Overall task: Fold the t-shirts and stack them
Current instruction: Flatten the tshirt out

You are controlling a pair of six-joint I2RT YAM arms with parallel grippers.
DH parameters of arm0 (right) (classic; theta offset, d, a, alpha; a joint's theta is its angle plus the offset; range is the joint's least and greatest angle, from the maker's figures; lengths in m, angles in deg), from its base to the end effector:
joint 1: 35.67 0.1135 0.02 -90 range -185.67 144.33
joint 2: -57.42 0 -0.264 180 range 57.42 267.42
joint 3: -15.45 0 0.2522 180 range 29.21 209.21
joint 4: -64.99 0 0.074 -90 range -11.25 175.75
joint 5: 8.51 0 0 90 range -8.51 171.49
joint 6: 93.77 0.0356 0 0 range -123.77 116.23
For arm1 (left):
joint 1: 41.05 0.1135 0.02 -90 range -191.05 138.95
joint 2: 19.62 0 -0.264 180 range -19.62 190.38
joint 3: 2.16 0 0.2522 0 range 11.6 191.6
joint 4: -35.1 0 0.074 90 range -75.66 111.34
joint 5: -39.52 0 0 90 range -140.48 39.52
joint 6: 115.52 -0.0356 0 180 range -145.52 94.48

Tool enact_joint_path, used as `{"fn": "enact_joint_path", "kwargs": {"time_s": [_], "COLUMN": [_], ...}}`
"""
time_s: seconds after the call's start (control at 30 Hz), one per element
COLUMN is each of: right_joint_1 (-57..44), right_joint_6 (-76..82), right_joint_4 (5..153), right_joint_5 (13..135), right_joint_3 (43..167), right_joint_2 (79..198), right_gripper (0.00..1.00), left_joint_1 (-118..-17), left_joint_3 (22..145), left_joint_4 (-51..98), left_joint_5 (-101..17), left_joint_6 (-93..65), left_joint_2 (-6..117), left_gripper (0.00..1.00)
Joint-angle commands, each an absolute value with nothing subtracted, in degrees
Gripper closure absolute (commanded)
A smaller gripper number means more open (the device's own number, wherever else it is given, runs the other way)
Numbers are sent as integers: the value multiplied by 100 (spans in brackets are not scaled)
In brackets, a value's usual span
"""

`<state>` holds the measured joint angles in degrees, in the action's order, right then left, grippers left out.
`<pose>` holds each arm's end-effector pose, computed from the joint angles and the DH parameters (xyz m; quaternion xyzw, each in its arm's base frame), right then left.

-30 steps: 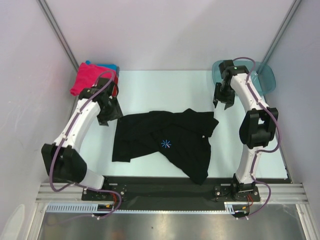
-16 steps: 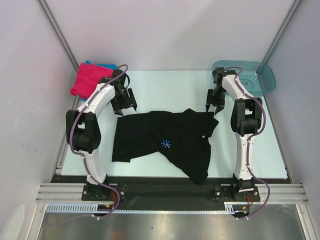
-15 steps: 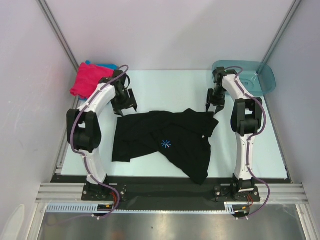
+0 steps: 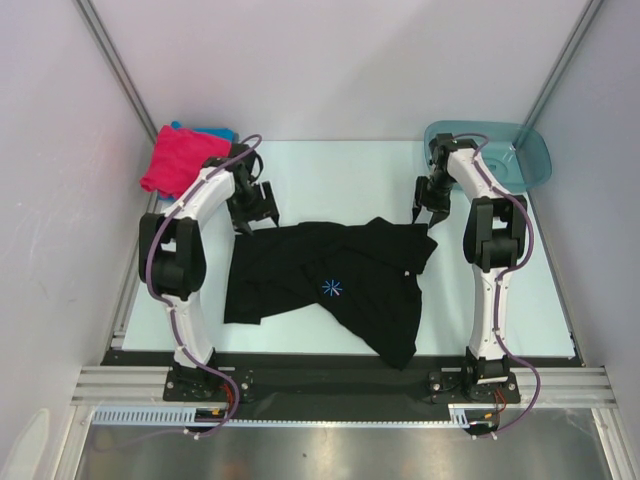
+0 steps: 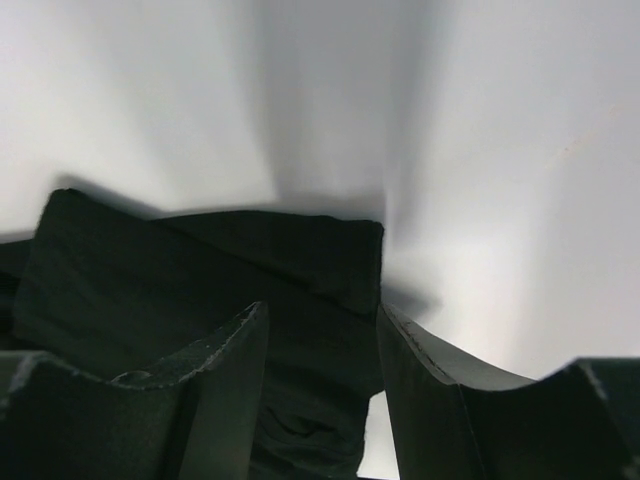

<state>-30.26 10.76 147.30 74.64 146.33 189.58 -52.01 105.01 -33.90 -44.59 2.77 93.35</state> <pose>0.4591 0.0477 0.1949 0.0759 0.9938 0.0684 0.0446 0.3946 -0.0801 0.2255 -0.1424 0.9796 -0.0923 0.1073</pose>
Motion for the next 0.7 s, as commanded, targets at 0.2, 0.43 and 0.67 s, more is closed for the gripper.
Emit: {"fn": "enact_joint_path", "kwargs": {"time_s": [0.2, 0.43, 0.67], "right_joint_1": [-2934, -2934, -2899], "right_joint_6": [810, 705, 748], "right_joint_4": [14862, 14871, 14906], "right_joint_5": [6426, 6426, 6779], "right_joint_3": [14945, 14891, 14831], "right_joint_2": [19014, 19180, 18944], "right_gripper": [46, 46, 45], "left_joint_1": [-5308, -5388, -5441], "left_joint_3": [10398, 10256, 10599], "left_joint_4": [-3227, -3262, -3447], "left_joint_5": [-3748, -3528, -3344], "left_joint_6": [103, 23, -47], "left_joint_2": [8998, 9138, 9262], "left_gripper": [23, 22, 22]}}
